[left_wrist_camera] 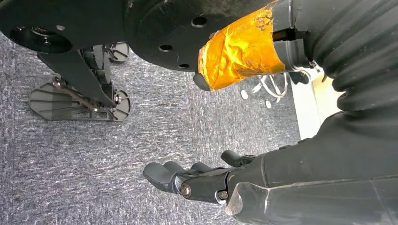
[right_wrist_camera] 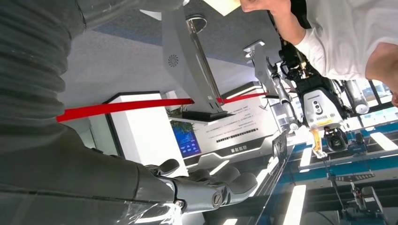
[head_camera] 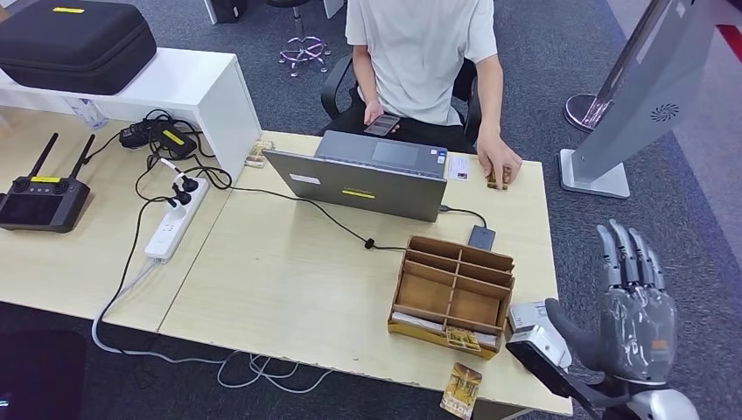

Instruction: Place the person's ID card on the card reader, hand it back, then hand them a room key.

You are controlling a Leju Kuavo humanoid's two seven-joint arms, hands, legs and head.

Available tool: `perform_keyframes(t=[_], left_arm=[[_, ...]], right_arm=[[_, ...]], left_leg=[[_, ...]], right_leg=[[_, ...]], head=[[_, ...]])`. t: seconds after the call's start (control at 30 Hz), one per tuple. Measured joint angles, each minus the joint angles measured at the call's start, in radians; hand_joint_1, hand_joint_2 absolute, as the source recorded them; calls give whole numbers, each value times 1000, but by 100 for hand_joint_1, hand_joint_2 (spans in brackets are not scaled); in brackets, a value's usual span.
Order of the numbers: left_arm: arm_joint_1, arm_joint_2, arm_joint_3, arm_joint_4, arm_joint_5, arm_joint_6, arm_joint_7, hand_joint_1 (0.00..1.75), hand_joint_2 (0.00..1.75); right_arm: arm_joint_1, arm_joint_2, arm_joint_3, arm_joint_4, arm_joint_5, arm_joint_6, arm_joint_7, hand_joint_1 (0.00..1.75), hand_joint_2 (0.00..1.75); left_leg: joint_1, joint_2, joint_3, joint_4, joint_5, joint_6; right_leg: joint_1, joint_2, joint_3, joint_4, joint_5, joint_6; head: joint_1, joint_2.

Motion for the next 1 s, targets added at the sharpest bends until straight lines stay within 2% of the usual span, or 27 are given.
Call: perform_keyframes(t=[1.0], left_arm=[[-1,0,2,0,3,0,6,0,175]], right_arm=[[41,-2,-24,-31,0,-1,0,0,175]], left_leg=[[0,0,0,0,0,0]], right_leg=[[0,0,0,0,0,0]], head=[[0,0]])
